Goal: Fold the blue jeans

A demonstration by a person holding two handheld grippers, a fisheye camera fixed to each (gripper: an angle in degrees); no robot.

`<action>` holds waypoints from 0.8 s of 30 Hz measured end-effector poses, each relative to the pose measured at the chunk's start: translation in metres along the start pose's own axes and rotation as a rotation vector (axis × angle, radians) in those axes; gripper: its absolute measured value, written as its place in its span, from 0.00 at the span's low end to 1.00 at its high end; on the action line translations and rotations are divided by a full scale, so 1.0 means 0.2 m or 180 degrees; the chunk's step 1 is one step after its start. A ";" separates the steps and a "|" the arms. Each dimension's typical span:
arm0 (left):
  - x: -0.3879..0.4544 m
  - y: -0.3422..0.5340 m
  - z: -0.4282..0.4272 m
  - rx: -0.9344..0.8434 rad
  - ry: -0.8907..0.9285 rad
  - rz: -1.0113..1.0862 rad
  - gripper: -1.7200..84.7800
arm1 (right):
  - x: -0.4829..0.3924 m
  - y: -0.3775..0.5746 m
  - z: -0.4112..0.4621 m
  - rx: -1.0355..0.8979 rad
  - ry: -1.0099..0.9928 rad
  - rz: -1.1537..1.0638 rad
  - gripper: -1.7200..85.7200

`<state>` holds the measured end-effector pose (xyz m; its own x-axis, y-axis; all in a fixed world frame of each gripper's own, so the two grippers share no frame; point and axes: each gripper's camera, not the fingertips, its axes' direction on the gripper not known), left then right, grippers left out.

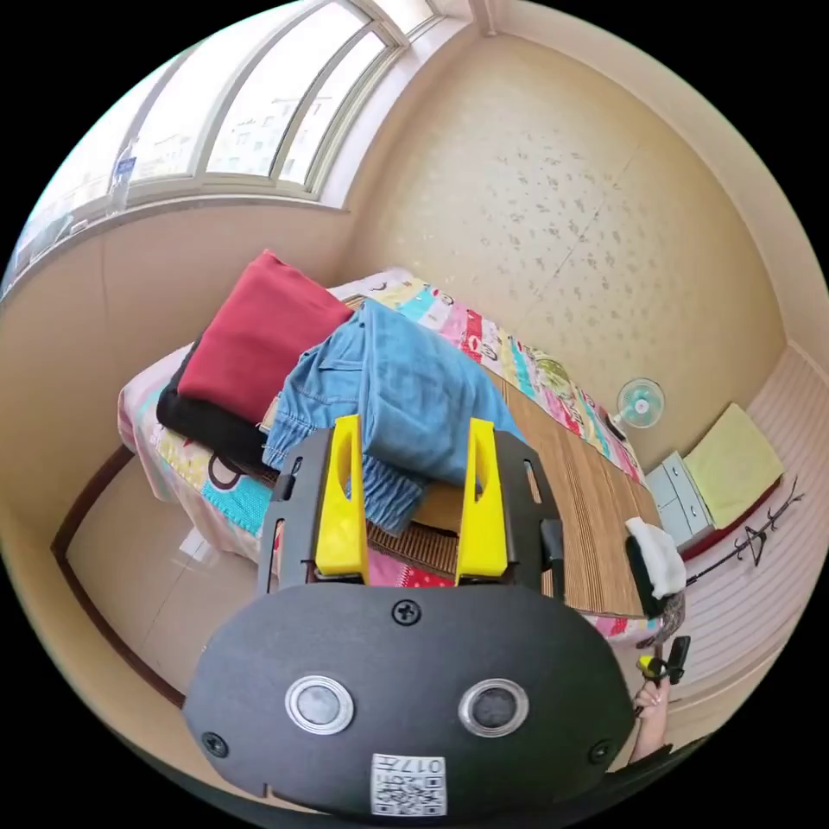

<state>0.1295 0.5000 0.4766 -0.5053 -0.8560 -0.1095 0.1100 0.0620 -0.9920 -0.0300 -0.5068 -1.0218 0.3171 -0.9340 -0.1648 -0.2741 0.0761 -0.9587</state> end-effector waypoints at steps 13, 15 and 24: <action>1.49 0.50 -0.56 -0.0632 0.3616 0.2903 0.07 | -0.27 0.23 -0.15 0.0237 0.0483 0.0085 0.02; 1.72 0.93 -0.76 -0.1198 0.4637 0.3709 0.07 | -0.29 0.26 -0.18 0.0307 0.0601 0.0144 0.03; 1.45 1.75 -0.56 -0.2654 0.4827 0.2145 0.11 | -0.44 0.15 0.22 -0.0329 0.1110 0.0013 0.06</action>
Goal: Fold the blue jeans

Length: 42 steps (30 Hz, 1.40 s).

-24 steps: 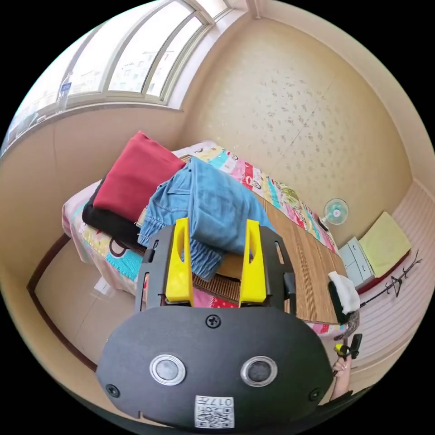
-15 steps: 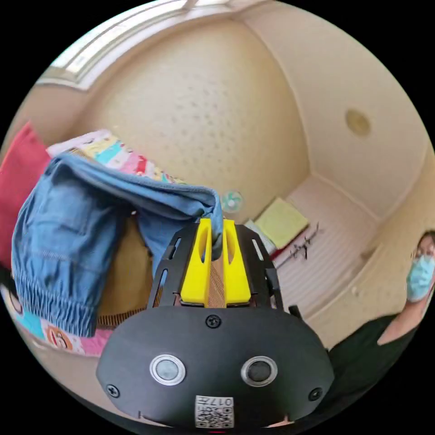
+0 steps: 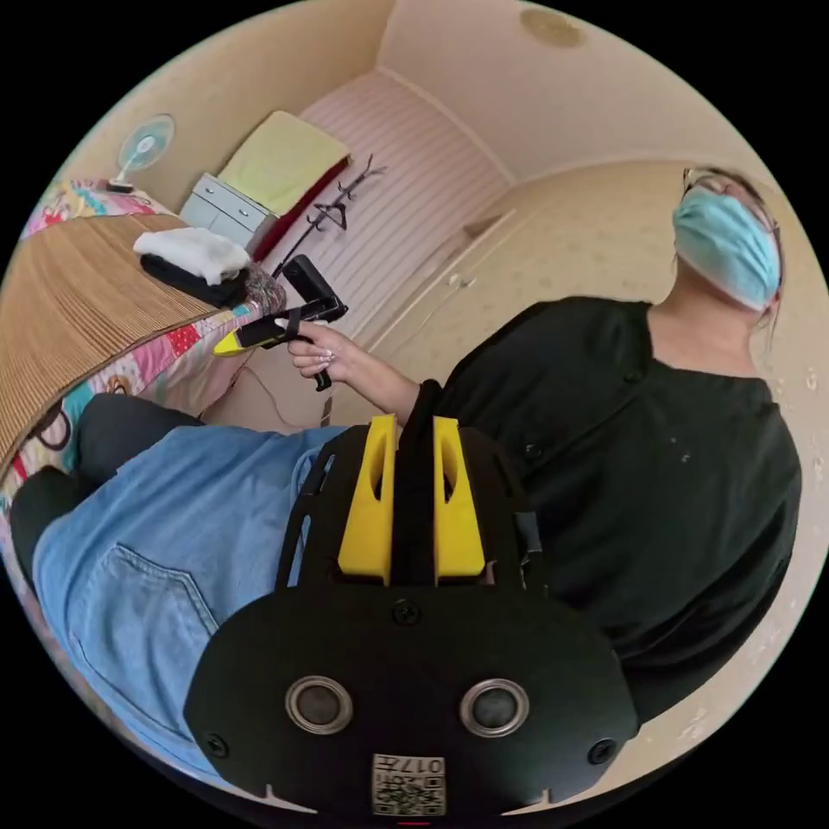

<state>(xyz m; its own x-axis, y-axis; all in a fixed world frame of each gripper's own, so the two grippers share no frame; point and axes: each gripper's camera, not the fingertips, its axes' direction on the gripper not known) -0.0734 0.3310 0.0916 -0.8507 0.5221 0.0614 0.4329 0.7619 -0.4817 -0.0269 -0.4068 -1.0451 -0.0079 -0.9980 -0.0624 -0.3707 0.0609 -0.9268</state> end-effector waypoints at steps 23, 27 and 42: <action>0.48 0.65 -1.33 0.1840 -0.2141 -0.0963 0.14 | -1.36 -0.19 1.68 -0.2059 0.0363 -0.2365 0.05; 0.31 0.58 -1.32 0.1893 -0.2179 -0.1155 0.18 | -1.01 -0.46 0.90 -0.0527 -0.0561 -0.1514 0.04; -0.63 0.76 -1.16 0.2158 -0.1802 -0.3006 0.26 | 0.36 0.01 0.13 0.0931 -0.0207 0.0813 0.20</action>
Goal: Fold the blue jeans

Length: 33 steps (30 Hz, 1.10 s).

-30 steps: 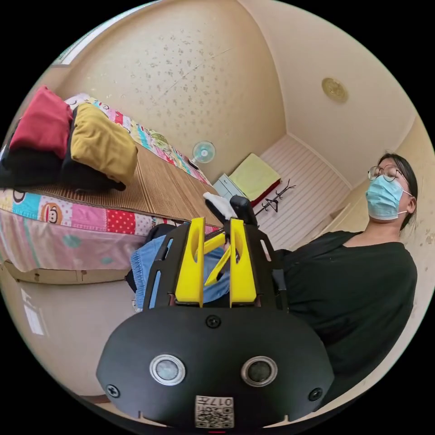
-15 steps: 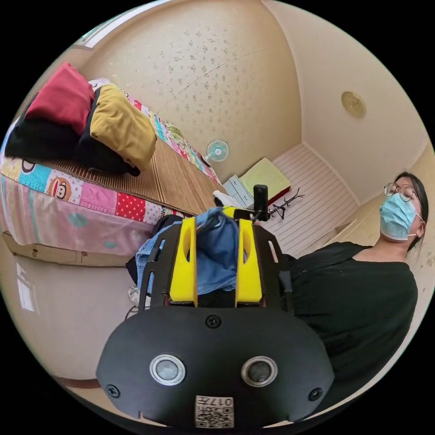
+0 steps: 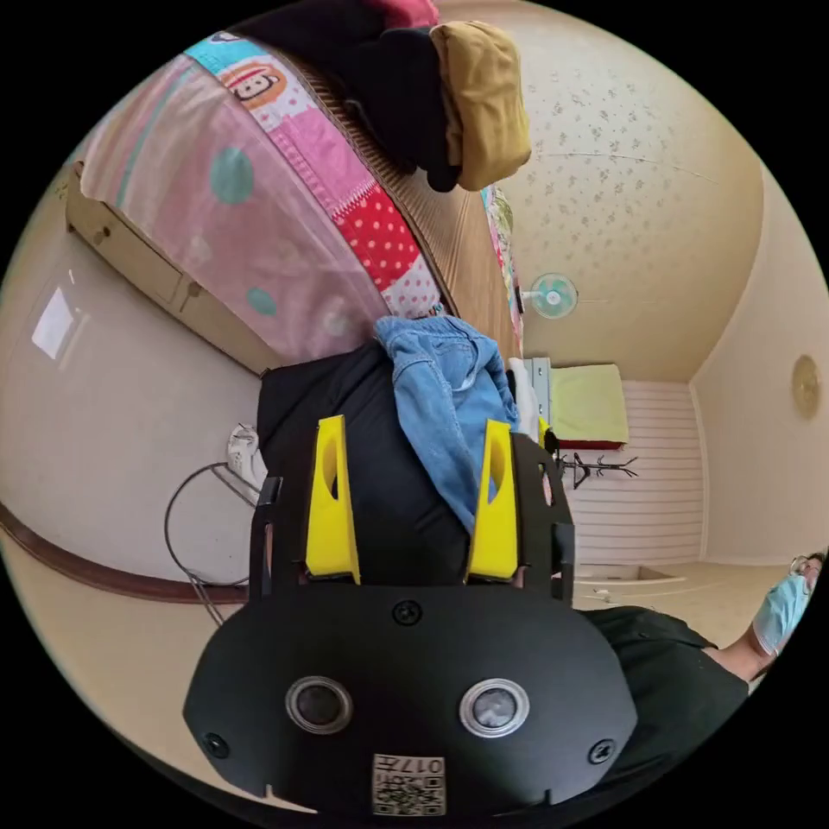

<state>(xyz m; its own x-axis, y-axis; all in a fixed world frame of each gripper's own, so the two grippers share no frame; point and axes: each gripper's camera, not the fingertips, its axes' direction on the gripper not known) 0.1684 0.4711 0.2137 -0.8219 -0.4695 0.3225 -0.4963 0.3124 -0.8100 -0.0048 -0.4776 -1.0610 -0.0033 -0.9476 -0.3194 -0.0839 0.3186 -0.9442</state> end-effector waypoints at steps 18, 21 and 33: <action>2.11 -1.67 0.05 -0.0223 -0.0180 0.2312 0.09 | -1.01 -1.17 -0.62 0.0938 0.0520 -0.1246 0.11; 2.12 -2.01 0.01 0.0085 -0.0484 0.1731 0.21 | -1.08 -1.37 -0.68 0.1021 0.0944 -0.0856 0.18; 0.62 -1.11 0.83 -0.1524 -0.0500 0.1283 0.18 | -0.24 -0.34 0.13 -0.1037 0.0555 -0.0974 0.17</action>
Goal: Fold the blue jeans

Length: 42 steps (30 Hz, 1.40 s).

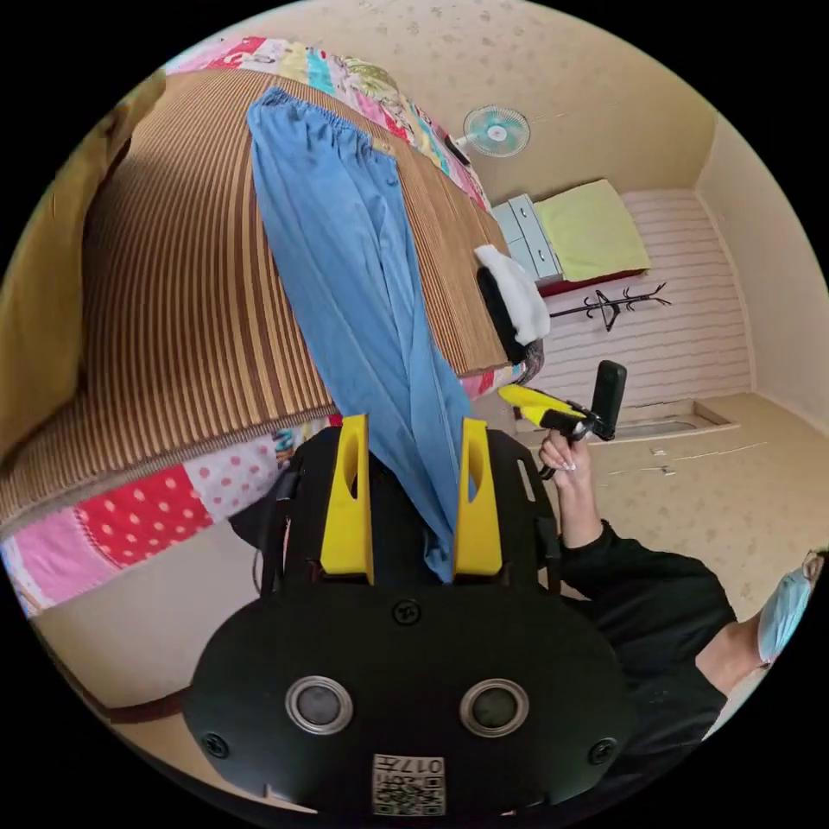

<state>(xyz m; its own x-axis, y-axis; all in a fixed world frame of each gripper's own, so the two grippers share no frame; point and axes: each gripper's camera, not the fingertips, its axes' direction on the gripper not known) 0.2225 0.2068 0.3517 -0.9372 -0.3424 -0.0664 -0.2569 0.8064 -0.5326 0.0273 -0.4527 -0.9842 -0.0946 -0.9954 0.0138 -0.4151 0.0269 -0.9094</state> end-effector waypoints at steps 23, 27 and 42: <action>0.14 0.63 0.29 0.0138 0.0073 0.0084 0.19 | 0.59 0.69 -0.35 0.0599 -0.0752 0.0920 0.10; 0.25 0.69 0.25 0.0172 0.0163 0.0158 0.20 | 0.51 0.80 -0.28 0.0611 -0.0455 0.0986 0.13; 0.38 0.78 0.18 -0.0096 0.1895 0.1070 0.01 | 0.46 0.85 -0.21 0.0435 -0.0847 0.0906 0.13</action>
<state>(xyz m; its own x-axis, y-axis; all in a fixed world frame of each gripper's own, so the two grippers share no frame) 0.1200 0.2881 0.2332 -0.9350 0.2456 0.2559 0.0725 0.8386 -0.5399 -0.0905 -0.5354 -1.1189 0.0563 -0.9394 -0.3381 -0.2805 0.3101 -0.9084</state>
